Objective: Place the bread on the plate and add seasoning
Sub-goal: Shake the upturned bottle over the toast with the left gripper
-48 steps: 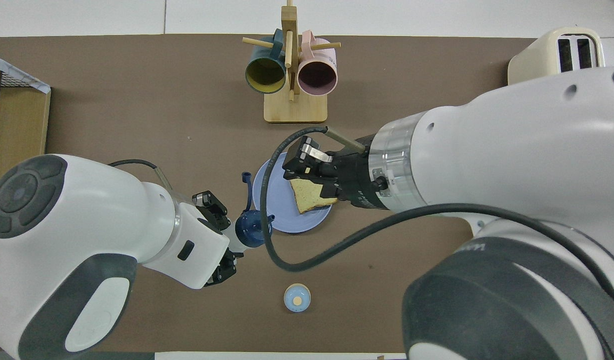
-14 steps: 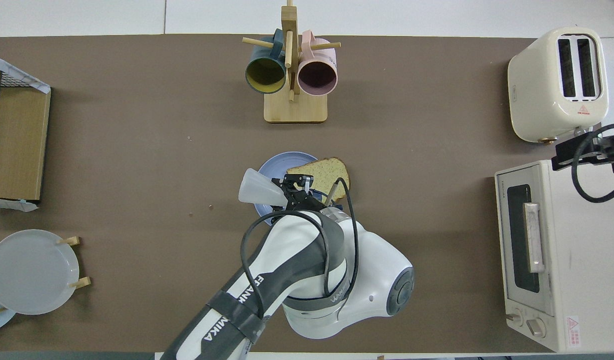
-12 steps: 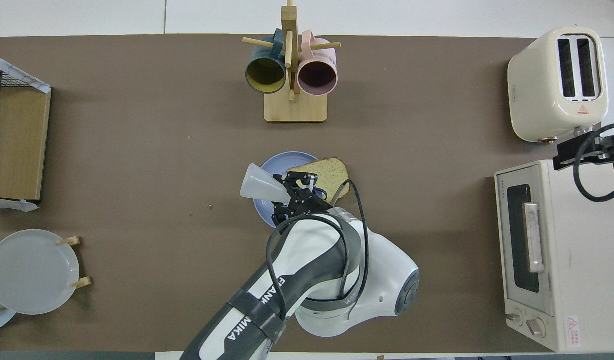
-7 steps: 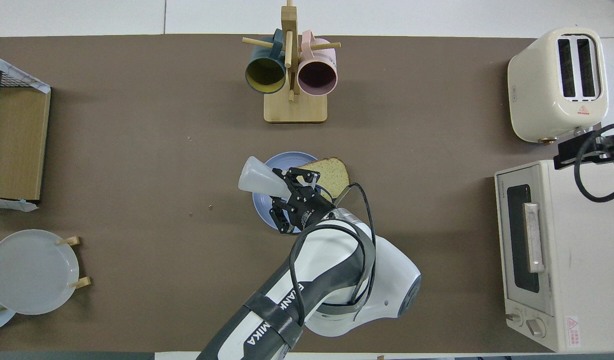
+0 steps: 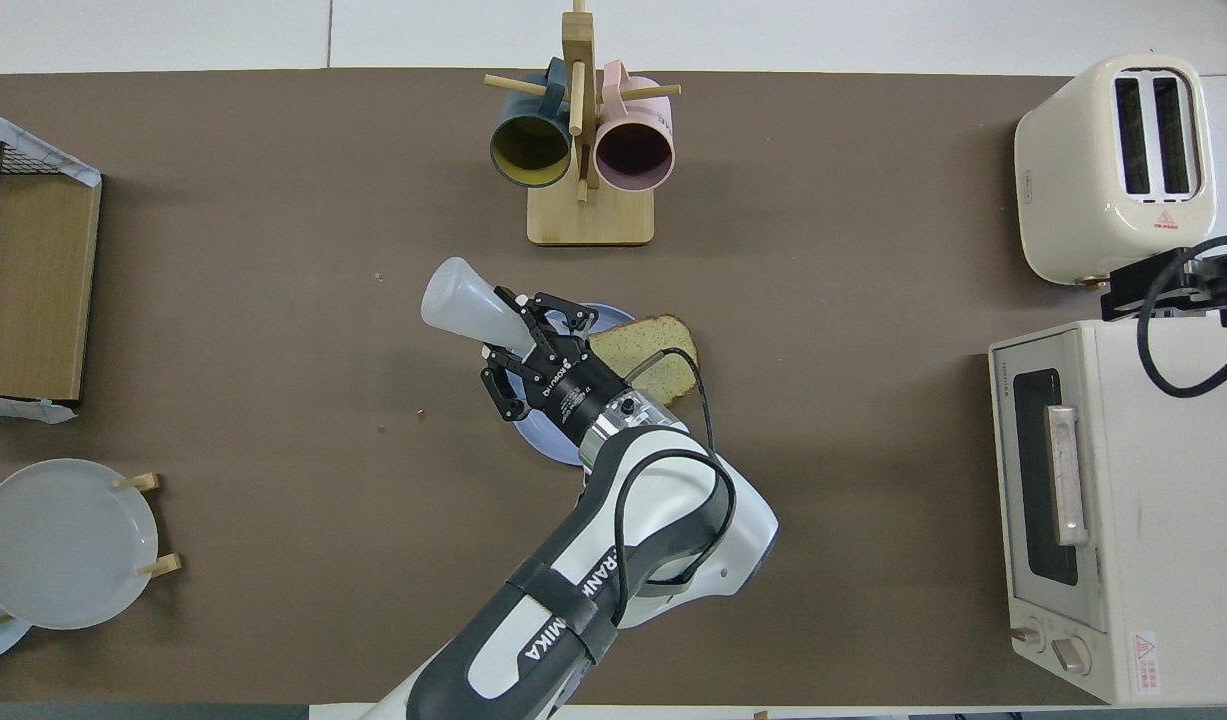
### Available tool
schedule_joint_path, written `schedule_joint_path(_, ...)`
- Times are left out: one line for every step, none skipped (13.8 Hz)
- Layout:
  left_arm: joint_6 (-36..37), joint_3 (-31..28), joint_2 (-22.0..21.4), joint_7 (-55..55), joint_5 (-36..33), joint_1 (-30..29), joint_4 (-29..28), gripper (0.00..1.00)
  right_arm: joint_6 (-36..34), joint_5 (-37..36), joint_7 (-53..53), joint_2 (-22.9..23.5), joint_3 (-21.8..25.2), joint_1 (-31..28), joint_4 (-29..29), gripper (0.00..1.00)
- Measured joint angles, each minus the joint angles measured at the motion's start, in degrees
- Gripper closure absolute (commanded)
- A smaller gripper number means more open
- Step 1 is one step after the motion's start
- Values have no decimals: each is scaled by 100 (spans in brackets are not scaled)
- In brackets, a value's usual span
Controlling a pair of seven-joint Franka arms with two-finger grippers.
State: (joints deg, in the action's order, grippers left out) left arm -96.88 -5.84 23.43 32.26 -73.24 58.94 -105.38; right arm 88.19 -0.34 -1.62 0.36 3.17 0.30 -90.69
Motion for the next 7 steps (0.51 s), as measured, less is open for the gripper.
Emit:
schedule_joint_path(1, -10, 96, -19, -81, -85, 8, 100, 29, 0, 0, -1, 3, -1, -20, 0)
schedule_joint_path(0, -14, 164, -41, -136, -175, 25, 100, 35, 0, 0, -3, 4, -1, -27, 0)
schedule_joint_path(-1, -17, 201, -47, -179, -273, 66, 100, 38, 0, 0, -7, 4, -1, -30, 0)
schedule_joint_path(-4, -19, 215, -47, -195, -363, 127, 100, 38, 0, 0, -15, 4, -1, -35, 0)
schedule_joint_path(-6, -19, 215, -47, -196, -409, 190, 100, 38, 0, 0, -28, 4, -1, -48, 0)
schedule_joint_path(-6, -8, 215, -46, -195, -399, 218, 100, 38, 0, 0, -41, 3, -1, -61, 0)
schedule_joint_path(-5, 26, 215, -46, -180, -361, 234, 100, 38, 0, 0, -50, 3, -1, -74, 0)
